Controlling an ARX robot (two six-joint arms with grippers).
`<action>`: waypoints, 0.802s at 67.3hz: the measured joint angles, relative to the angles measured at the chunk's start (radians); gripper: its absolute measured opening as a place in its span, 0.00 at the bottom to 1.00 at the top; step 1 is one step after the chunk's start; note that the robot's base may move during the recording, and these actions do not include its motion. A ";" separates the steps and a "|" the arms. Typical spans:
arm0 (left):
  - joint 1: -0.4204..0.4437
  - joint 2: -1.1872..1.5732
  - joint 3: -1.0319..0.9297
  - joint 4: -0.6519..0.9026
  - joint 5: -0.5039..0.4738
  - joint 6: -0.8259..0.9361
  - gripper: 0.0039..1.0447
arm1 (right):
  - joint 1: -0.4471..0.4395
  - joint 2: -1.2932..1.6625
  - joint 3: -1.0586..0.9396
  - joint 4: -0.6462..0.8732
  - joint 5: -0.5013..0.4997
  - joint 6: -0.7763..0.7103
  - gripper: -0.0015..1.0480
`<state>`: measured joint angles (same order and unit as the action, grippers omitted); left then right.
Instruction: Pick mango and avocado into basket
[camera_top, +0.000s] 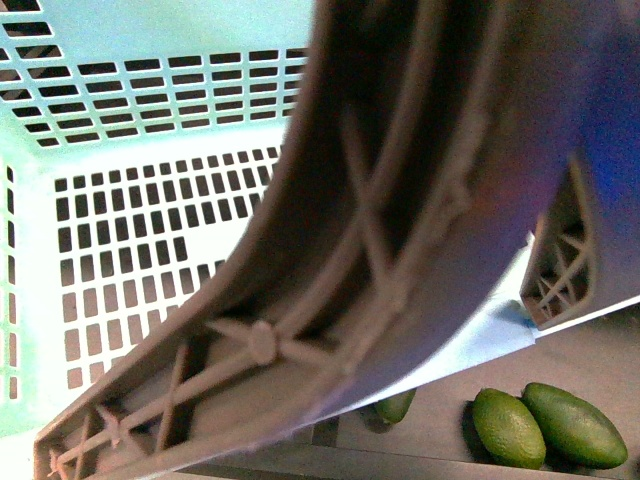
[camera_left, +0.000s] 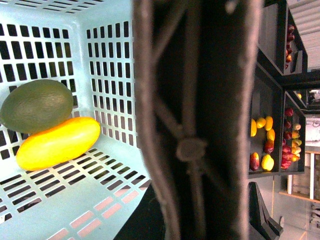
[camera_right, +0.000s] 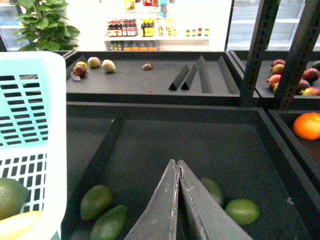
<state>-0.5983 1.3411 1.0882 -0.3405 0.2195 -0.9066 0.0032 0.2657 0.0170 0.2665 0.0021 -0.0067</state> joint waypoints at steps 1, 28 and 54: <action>0.000 0.000 0.000 0.000 0.000 0.000 0.04 | 0.000 -0.006 0.000 -0.006 0.000 0.000 0.02; 0.000 0.000 0.000 0.000 0.001 0.000 0.04 | 0.000 -0.222 0.000 -0.250 0.000 0.001 0.02; 0.000 0.000 0.000 0.000 -0.002 0.001 0.04 | 0.000 -0.259 0.000 -0.265 0.000 0.000 0.26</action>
<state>-0.5983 1.3415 1.0882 -0.3405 0.2176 -0.9058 0.0032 0.0063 0.0170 0.0013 0.0021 -0.0063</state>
